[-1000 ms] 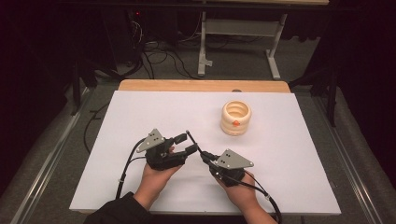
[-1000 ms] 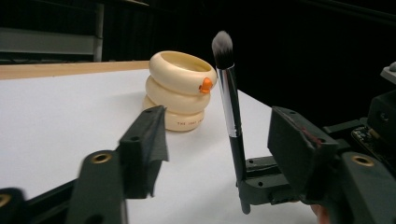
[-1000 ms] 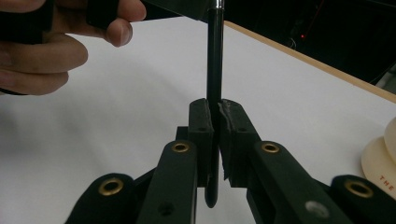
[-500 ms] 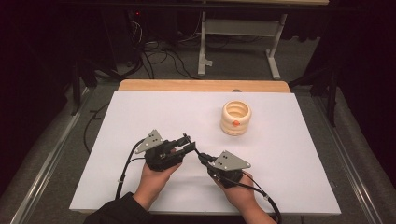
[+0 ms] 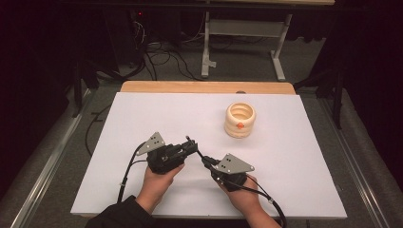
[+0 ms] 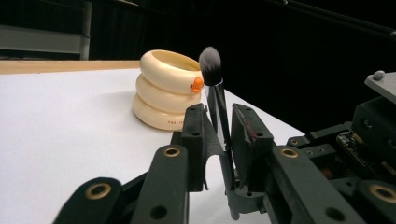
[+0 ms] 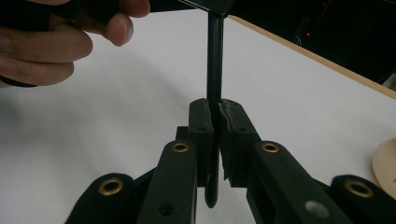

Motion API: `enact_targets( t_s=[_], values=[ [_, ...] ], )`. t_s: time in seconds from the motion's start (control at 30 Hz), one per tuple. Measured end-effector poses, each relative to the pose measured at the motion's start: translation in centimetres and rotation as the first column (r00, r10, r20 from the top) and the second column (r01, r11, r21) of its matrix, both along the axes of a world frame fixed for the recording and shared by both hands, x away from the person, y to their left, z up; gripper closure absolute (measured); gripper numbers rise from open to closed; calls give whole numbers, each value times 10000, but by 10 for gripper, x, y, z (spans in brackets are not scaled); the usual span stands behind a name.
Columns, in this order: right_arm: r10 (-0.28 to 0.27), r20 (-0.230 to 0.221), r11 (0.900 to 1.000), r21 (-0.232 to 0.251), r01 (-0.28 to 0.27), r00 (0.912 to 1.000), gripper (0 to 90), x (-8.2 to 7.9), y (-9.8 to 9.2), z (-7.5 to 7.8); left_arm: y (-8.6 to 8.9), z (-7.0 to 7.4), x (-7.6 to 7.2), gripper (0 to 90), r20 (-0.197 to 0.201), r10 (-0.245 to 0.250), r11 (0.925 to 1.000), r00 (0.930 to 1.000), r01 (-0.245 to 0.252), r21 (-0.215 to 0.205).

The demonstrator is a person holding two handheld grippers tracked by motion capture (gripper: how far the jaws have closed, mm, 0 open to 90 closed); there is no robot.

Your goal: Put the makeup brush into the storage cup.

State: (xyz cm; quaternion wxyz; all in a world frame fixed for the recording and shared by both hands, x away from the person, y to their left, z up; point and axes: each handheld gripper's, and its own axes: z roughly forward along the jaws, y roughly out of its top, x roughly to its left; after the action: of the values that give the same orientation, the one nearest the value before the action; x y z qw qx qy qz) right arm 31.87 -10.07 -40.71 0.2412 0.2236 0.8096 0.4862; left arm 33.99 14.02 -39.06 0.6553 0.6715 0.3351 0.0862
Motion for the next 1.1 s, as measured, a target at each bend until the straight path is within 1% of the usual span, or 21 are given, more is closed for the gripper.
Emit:
enact_targets(
  t_s=[0.07, 0.4, 0.47, 0.53, 0.7, 0.73, 0.8, 0.9, 0.93, 1.1],
  values=[
    [18, 0, 10000, -6, -18, 10000, 861, 0, 0, 0, 0, 0, 0, 790, 23, -63, 10000, 10000, 63, 11],
    [-6, 23, 10000, -78, 7, 10000, 860, 0, 0, 0, 0, -1, 0, 818, -9, -306, 9993, 9995, 306, -194],
    [-31, -39, 10000, -54, 31, 10000, 860, 0, 1, -1, 0, -1, 0, 823, -17, -356, 9991, 9994, 355, -234],
    [31, 9, 10000, -89, -31, 10000, 860, 0, 1, -1, -1, -1, -1, 828, 17, -386, 9990, 9993, 386, -232],
    [47, -85, 10000, -54, -47, 10000, 852, 0, 1, -1, -1, -1, -1, 831, 21, -428, 9988, 9991, 428, -220],
    [11, -171, 10000, 18, -11, 9999, 850, 0, 1, -1, -1, 0, -2, 832, 50, -445, 9987, 9990, 446, -241],
    [18, -142, 10000, 8, -18, 9999, 848, 0, 1, 0, -2, 0, -3, 832, 98, -458, 9987, 9989, 460, -228],
    [25, -88, 10000, 34, -25, 10000, 821, 1, -1, 1, -3, 0, -3, 832, 109, -511, 9984, 9986, 513, -252],
    [17, -103, 9999, 110, -16, 9999, 808, 1, -1, 1, -4, -1, -4, 832, 105, -527, 9983, 9986, 529, -230],
    [55, -11, 9999, 163, -55, 10000, 776, 0, -1, 2, -7, -3, -5, 832, 95, -617, 9981, 9981, 618, -69]
  ],
)
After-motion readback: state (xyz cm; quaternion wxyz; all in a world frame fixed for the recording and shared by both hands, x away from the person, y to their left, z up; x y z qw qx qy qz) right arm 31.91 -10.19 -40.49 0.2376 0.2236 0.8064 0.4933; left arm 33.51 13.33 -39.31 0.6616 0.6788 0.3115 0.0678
